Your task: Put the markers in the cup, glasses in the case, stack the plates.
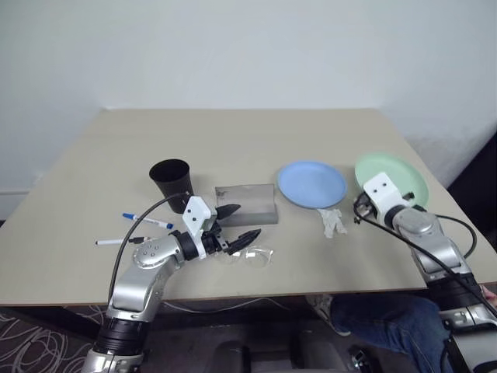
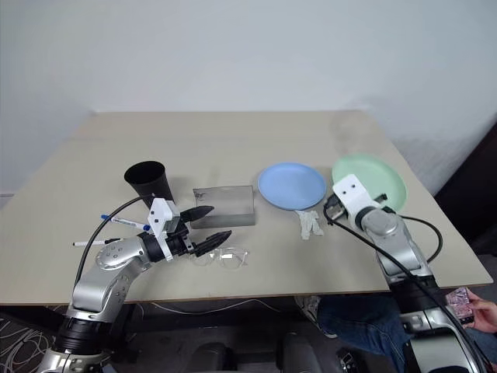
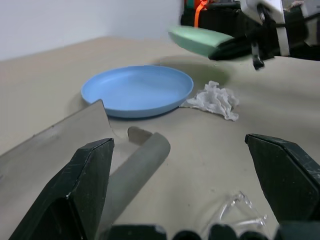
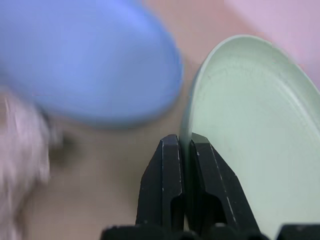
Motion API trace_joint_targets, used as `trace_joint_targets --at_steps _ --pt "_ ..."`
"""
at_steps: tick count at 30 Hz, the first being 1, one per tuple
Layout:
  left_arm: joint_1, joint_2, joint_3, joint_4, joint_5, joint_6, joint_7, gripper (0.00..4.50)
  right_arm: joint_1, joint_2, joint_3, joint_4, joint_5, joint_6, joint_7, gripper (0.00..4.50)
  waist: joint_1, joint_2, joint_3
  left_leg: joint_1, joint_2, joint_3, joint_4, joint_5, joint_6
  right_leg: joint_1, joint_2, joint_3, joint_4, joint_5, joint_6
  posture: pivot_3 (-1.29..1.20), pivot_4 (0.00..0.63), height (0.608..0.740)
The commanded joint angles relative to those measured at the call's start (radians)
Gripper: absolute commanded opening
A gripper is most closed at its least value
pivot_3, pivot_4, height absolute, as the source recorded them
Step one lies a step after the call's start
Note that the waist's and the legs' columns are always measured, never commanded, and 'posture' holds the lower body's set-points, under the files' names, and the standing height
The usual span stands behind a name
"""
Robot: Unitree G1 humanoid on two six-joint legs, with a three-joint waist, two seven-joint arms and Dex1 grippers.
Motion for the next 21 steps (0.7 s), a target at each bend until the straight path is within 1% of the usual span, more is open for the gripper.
trace_joint_targets --at_steps 1,5,9,13,17,18,20,21 --pt "-0.024 -0.001 0.003 -0.002 0.003 -0.022 0.002 4.50 -0.079 0.014 0.007 0.045 0.012 -0.135 0.087 0.01 0.001 0.000 0.000 0.000 0.000 0.000 0.000 0.000 0.000 0.000 0.000 0.000 0.000 0.000 0.000 0.00 0.000 0.721" --pt "-0.031 -0.005 -0.002 0.006 0.006 -0.026 -0.002 4.50 -0.159 0.050 0.042 0.169 0.007 -0.266 0.192 0.01 0.001 0.000 0.000 0.000 0.000 -0.001 0.000 0.000 0.000 0.001 0.000 0.000 0.000 0.000 0.000 0.00 0.000 0.721" --pt "-0.043 -0.009 -0.006 0.012 0.009 -0.032 -0.002 4.50 -0.262 0.107 0.078 0.365 -0.008 -0.387 0.283 0.01 0.001 0.000 0.000 0.000 -0.001 0.000 0.000 0.000 0.000 0.001 0.000 0.001 0.000 0.000 0.000 0.00 0.000 0.721" --pt "-0.043 -0.009 -0.003 0.013 0.010 -0.038 0.000 4.50 -0.341 0.151 0.085 0.538 -0.015 -0.473 0.326 0.01 0.001 0.000 0.000 0.000 -0.001 0.000 0.000 0.000 0.000 0.001 0.000 0.001 0.000 0.001 0.000 0.00 0.000 0.721" --pt "-0.032 -0.009 0.000 0.002 0.010 -0.039 0.007 4.50 -0.389 0.183 0.077 0.646 -0.012 -0.519 0.362 0.01 0.001 0.000 0.000 0.000 -0.001 -0.001 0.000 0.000 0.000 0.000 0.000 0.001 0.001 0.001 0.000 0.00 0.000 0.721" --pt "-0.029 -0.008 0.001 -0.002 0.009 -0.039 0.009 4.50 -0.397 0.189 0.075 0.664 -0.009 -0.524 0.373 0.52 0.001 0.000 0.000 0.000 -0.001 -0.001 -0.001 0.000 0.000 0.000 0.000 0.001 0.002 0.001 0.000 0.00 0.000 0.721" --pt "-0.024 -0.007 0.003 -0.009 0.008 -0.037 0.013 4.50 -0.409 0.200 0.061 0.686 0.007 -0.523 0.397 1.01 0.000 0.001 0.000 0.000 -0.001 -0.001 -0.001 0.000 0.000 0.000 0.000 0.001 0.002 0.001 0.000 0.00 0.000 0.721" --pt "-0.022 -0.005 0.004 -0.010 0.007 -0.037 0.014 4.50 -0.412 0.203 0.057 0.691 0.008 -0.526 0.399 1.39 0.000 0.001 0.000 0.000 -0.001 -0.001 -0.001 0.000 0.000 0.000 0.000 0.001 0.003 0.001 0.000 0.00 0.000 0.721"
